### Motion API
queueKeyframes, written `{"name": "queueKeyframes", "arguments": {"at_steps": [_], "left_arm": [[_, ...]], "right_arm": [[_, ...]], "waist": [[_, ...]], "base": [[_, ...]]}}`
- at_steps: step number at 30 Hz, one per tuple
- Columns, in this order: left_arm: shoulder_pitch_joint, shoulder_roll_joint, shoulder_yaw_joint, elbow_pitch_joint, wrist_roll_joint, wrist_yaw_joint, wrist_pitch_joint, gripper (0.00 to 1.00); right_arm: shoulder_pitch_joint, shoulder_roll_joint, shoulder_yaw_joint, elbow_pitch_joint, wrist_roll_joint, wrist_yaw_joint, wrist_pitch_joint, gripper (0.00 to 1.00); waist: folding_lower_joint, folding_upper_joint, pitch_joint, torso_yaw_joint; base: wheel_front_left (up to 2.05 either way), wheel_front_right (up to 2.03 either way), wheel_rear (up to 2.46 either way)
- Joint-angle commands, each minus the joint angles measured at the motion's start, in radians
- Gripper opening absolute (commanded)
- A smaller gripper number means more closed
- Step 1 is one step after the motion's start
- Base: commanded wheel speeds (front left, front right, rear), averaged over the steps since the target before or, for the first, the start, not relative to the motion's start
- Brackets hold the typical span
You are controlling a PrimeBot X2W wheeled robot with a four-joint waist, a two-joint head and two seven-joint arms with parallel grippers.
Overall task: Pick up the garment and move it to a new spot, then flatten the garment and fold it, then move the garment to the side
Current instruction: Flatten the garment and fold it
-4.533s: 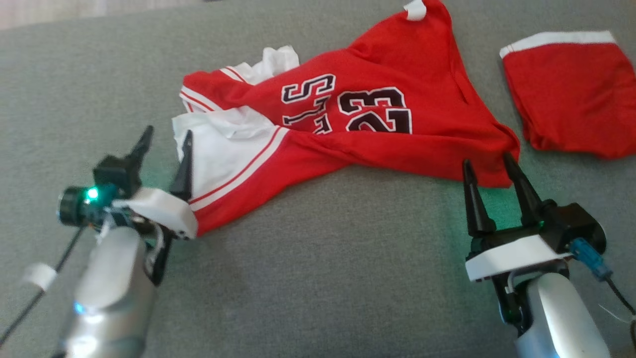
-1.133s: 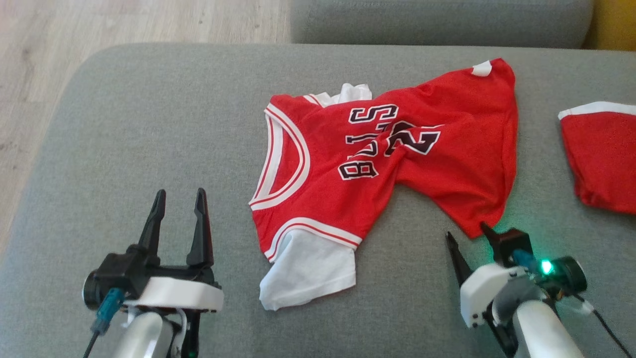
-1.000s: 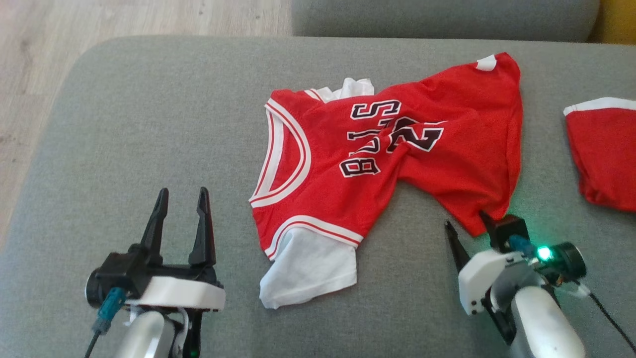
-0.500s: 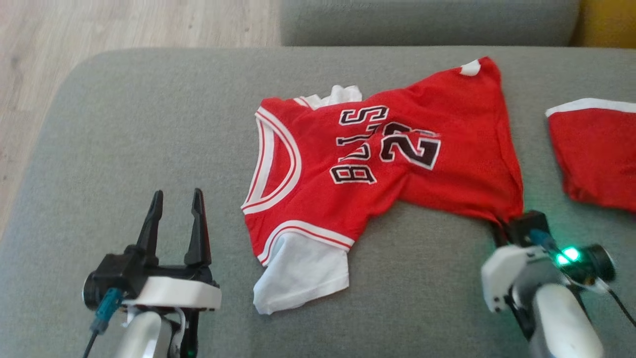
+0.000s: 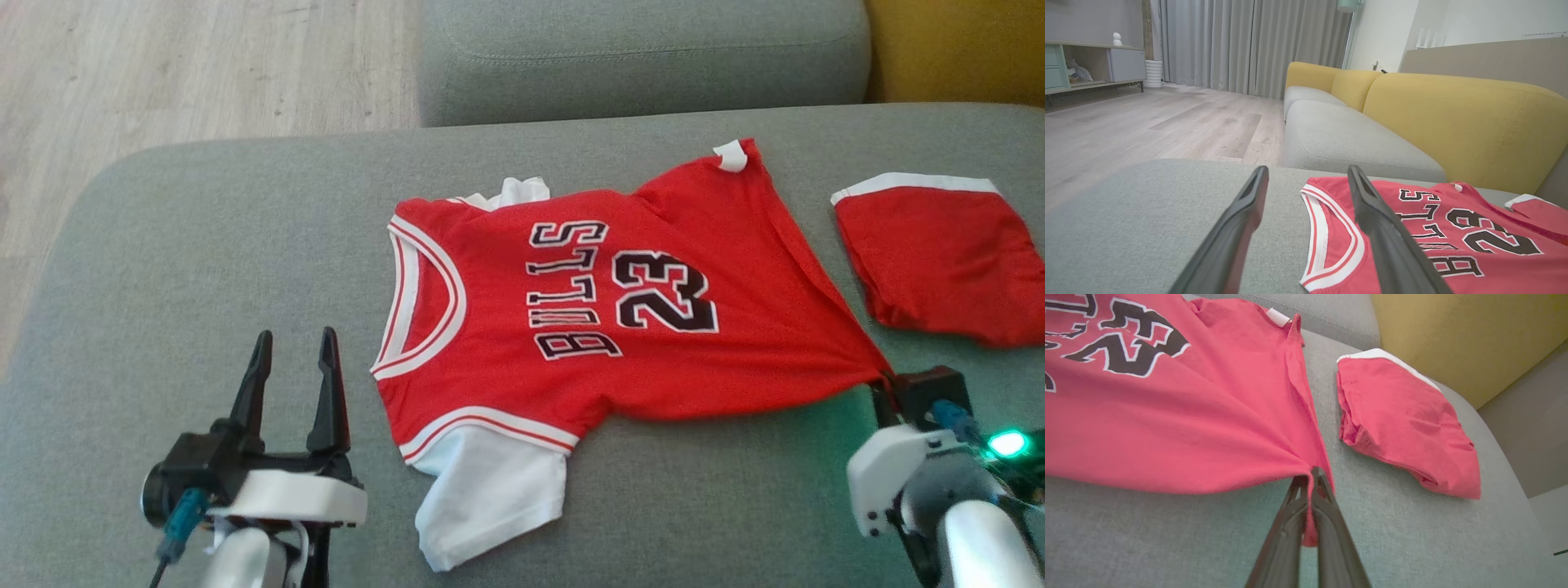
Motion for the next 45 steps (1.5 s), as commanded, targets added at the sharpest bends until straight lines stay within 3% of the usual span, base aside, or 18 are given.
{"name": "queueKeyframes", "arguments": {"at_steps": [1,7,8,9,12,15,24,27,38,45], "left_arm": [[-0.022,0.000,0.036,-0.021,0.009,-0.004,-0.009,1.00],[-0.040,-0.007,0.040,-0.010,0.028,-0.018,-0.009,1.00],[-0.044,-0.008,0.041,-0.008,0.030,-0.020,-0.009,1.00],[-0.048,-0.008,0.041,-0.006,0.033,-0.023,-0.009,1.00],[-0.064,-0.009,0.038,0.002,0.043,-0.032,-0.009,1.00],[-0.105,0.004,0.030,0.014,0.061,-0.047,-0.009,1.00],[-0.348,0.100,-0.033,0.055,0.049,-0.085,0.048,1.00],[-0.467,0.162,-0.086,0.081,0.008,-0.089,0.136,1.00],[-0.839,0.499,-0.433,0.232,-0.279,-0.090,0.517,1.00],[-0.939,0.608,-0.575,0.280,-0.394,-0.090,0.611,1.00]], "right_arm": [[-0.010,-0.019,0.014,-0.048,-0.004,-0.002,0.012,0.00],[0.052,0.006,-0.015,-0.150,-0.016,-0.002,0.103,0.00],[0.056,0.011,-0.016,-0.170,-0.015,-0.002,0.103,0.40],[0.058,0.017,-0.018,-0.191,-0.013,-0.002,0.101,1.00],[0.042,0.033,-0.022,-0.255,-0.002,-0.002,0.063,1.00],[-0.006,0.046,-0.029,-0.324,0.047,-0.002,-0.074,1.00],[-0.017,0.048,0.033,-0.307,0.314,-0.002,-0.324,1.00],[-0.021,0.048,0.071,-0.273,0.344,-0.002,-0.363,1.00],[-0.088,0.048,0.169,-0.183,0.423,-0.002,-0.440,1.00],[-0.104,0.048,0.202,-0.151,0.450,-0.002,-0.455,1.00]], "waist": [[0.0001,-0.0001,-0.002,-0.004],[0.0001,-0.0001,0.002,-0.013],[0.0001,-0.0001,0.004,-0.016],[0.0001,-0.0001,0.008,-0.019],[0.0001,-0.0001,0.022,-0.029],[0.0001,-0.0001,0.046,-0.044],[0.0001,-0.0001,0.133,-0.104],[0.0001,-0.0001,0.175,-0.138],[0.0001,-0.0001,0.327,-0.285],[0.0001,-0.0001,0.379,-0.343]], "base": [[0.00,0.00,0.00],[0.00,0.00,0.00],[0.00,0.00,0.00],[0.00,0.00,0.00],[0.00,0.00,0.00],[0.00,0.00,0.00],[0.00,0.00,0.00],[0.00,0.00,0.00],[0.00,0.00,0.00],[0.00,0.00,0.00]]}}
